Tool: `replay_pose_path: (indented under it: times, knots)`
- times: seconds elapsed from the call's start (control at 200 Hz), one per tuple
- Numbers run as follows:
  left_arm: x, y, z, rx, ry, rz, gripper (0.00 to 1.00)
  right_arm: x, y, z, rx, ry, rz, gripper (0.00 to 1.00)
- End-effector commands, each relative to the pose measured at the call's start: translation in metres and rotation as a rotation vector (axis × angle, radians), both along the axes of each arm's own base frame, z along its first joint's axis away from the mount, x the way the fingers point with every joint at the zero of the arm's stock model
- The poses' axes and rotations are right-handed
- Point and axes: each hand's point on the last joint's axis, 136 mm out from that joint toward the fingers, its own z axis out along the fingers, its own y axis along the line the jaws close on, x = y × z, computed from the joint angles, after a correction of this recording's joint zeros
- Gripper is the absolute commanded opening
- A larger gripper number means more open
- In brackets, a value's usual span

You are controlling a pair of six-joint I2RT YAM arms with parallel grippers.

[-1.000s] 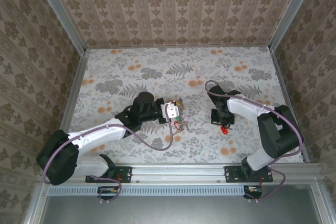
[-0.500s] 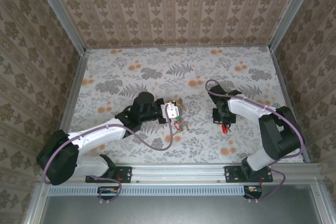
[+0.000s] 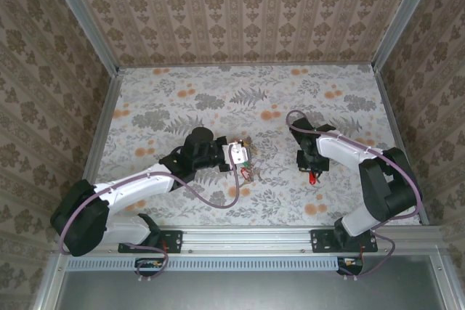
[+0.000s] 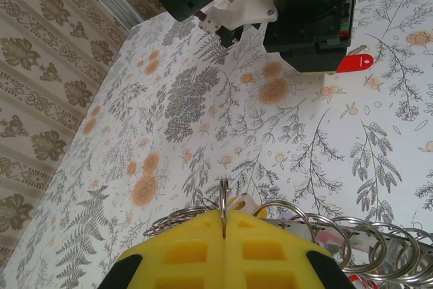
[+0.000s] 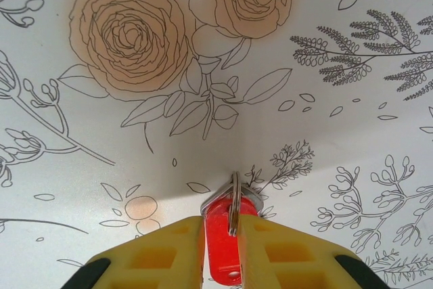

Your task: Put the keys on the keyring

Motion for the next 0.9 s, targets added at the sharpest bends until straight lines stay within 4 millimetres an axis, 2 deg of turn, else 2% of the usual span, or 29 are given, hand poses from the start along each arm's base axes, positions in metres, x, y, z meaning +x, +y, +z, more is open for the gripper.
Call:
replay_pose_path:
  times: [0.0, 0.33, 0.725, 0.895]
  knots:
    - [-0.0003, -0.0027, 0.017, -0.046, -0.015, -0.013, 0.0, -0.0014, -0.0044, -0.0036, -0.02, 0.006, -0.021, 0.21]
    - [-0.0003, -0.003, 0.0177, -0.046, -0.016, -0.014, 0.0, -0.003, -0.0113, -0.0054, -0.053, 0.003, -0.03, 0.15]
    - [-0.0003, -0.0038, 0.0182, -0.046, -0.012, -0.017, 0.0, -0.0005, -0.0127, -0.0074, -0.05, -0.01, -0.037, 0.15]
    - [-0.0003, -0.0032, 0.0179, -0.045, -0.01, -0.014, 0.0, 0.0, -0.0135, -0.0051, -0.049, -0.024, -0.034, 0.07]
